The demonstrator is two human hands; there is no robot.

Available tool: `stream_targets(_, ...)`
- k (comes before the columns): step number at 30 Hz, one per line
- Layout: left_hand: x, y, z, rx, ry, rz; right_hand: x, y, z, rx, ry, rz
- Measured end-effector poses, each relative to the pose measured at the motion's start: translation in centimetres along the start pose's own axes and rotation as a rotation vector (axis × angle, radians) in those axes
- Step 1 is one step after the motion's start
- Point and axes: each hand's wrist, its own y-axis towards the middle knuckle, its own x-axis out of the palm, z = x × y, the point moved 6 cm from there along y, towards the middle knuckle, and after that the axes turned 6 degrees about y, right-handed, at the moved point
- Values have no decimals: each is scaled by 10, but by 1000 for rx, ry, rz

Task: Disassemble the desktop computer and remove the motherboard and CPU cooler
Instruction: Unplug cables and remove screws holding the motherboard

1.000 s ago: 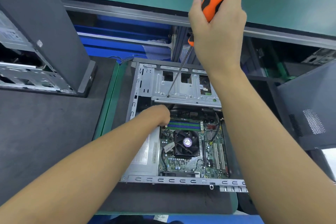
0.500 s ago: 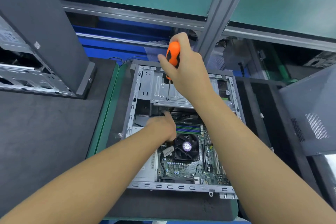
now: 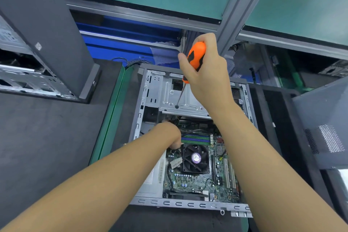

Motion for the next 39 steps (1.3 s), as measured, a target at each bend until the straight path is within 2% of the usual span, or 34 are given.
stream_targets(4, 4, -6, 13, 60, 55, -62, 3, 1, 3, 0, -18, -4)
stream_targets(10, 6, -7, 17, 43, 168, -65, 6, 0, 7, 19, -13, -7)
stream_targets(16, 6, -3, 17, 22, 170, -1, 3, -2, 9, 33, -8, 15)
stream_targets(39, 7, -8, 15, 51, 209, -34, -1, -3, 7, 21, -34, 43)
